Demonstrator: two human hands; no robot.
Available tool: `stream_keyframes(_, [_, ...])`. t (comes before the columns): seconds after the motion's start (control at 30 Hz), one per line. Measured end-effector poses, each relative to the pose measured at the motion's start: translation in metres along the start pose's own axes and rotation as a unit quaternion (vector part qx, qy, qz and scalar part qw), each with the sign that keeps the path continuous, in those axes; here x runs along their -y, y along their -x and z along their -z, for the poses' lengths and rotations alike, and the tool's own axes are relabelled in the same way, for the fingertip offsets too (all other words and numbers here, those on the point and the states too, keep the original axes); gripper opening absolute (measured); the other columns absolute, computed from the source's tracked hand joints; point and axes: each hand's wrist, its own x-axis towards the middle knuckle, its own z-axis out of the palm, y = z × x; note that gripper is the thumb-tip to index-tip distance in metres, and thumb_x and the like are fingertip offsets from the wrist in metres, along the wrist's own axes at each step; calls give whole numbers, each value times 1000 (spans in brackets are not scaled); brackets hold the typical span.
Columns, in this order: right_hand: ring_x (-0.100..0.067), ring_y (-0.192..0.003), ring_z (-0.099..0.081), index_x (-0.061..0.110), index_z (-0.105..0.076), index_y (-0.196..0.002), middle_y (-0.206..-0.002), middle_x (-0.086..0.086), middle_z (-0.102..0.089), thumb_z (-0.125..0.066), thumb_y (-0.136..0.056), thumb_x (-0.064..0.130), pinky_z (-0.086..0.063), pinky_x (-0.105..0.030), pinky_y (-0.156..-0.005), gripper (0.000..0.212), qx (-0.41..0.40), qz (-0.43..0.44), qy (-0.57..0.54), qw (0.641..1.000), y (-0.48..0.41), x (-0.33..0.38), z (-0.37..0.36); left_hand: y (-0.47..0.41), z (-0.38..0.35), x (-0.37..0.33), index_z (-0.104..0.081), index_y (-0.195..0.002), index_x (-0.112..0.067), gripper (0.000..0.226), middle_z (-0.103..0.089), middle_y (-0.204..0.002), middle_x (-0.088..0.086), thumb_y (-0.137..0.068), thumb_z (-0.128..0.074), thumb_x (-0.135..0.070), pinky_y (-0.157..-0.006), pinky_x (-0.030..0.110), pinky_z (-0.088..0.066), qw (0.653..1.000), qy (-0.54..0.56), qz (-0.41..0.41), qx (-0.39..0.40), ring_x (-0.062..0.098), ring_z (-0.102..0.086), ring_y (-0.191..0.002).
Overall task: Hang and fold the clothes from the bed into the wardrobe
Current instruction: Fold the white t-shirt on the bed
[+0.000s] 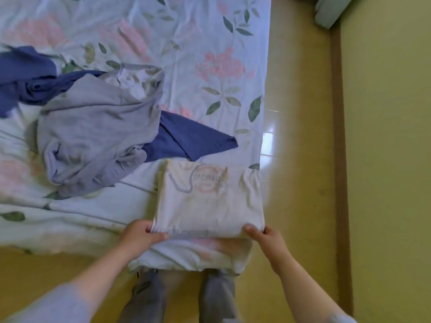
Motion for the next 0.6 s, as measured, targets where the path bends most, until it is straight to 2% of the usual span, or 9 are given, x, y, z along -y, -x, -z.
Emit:
stream_keyframes(0.03, [-2, -80, -62, 16, -67, -99, -91, 6, -70, -74, -86, 23, -46, -10, -54, 16, -4, -15, 7, 1000, 1, -11, -3, 0, -6, 9, -59, -41, -21, 42, -51, -39, -13, -75, -83, -19, -41, 13, -26, 1000, -5, 17, 8, -2, -48, -45])
stream_keyframes(0.1, [-4, -82, -63, 14, -67, -104, -92, 6, -70, -75, -84, 26, -47, -11, -55, 25, -10, -14, 25, 1000, -1, -16, -5, -4, -8, 11, -56, -48, -21, 39, -50, -39, -16, -74, -84, -28, -44, 17, -30, 999, 3, 48, 21, -1, -48, -48])
stream_keyframes(0.2, [-12, -91, -67, 16, -67, -107, -100, 3, -72, -76, -81, 42, -52, -25, -73, 38, -10, 0, 49, 999, -11, -1, -5, -19, 0, -4, -47, -59, -23, 43, -47, -40, -16, -74, -78, -50, -51, 25, -33, 996, 51, 72, -7, 11, -49, -54])
stream_keyframes(0.27, [-14, -87, -66, 14, -69, -100, -95, 3, -71, -69, -84, 52, -51, -30, -75, 41, -21, 18, 62, 998, -22, 14, -3, -31, 4, -16, -50, -62, -19, 46, -53, -46, -12, -75, -74, -56, -55, 27, -36, 994, 76, 66, -37, 15, -54, -56])
stream_keyframes(0.37, [-20, -84, -65, 13, -66, -92, -89, 0, -68, -64, -87, 54, -51, -33, -72, 41, -28, 38, 55, 997, -38, 35, -6, -47, -1, -29, -65, -75, -17, 36, -70, -70, -5, -78, -73, -52, -64, 32, -50, 985, 152, 55, -53, 20, -65, -73])
stream_keyframes(0.4, [-21, -88, -66, 16, -66, -96, -92, 0, -69, -64, -87, 52, -53, -35, -76, 37, -25, 42, 46, 998, -42, 40, -9, -52, -6, -31, -68, -84, -16, 33, -73, -82, -2, -81, -72, -48, -74, 36, -54, 981, 178, 50, -63, 21, -67, -82])
stream_keyframes(0.47, [-21, -93, -67, 18, -64, -104, -99, 0, -70, -67, -87, 46, -55, -38, -82, 33, -24, 43, 21, 999, -46, 45, -16, -58, -14, -31, -68, -95, -16, 23, -71, -102, 5, -88, -68, -38, -94, 43, -52, 974, 205, 41, -89, 25, -66, -97])
stream_keyframes(0.53, [-18, -89, -68, 19, -66, -101, -98, 1, -71, -72, -85, 42, -56, -34, -76, 29, -21, 49, 3, 999, -42, 44, -21, -56, -19, -26, -66, -93, -20, 11, -70, -105, 5, -92, -62, -30, -96, 42, -50, 973, 203, 34, -105, 26, -64, -101])
stream_keyframes(0.6, [-14, -84, -69, 23, -67, -93, -93, 2, -73, -73, -84, 40, -56, -31, -70, 20, -22, 56, -3, 998, -33, 34, -21, -48, -19, -16, -65, -87, -22, 9, -69, -100, 1, -93, -60, -27, -88, 37, -48, 972, 208, 41, -105, 23, -63, -99])
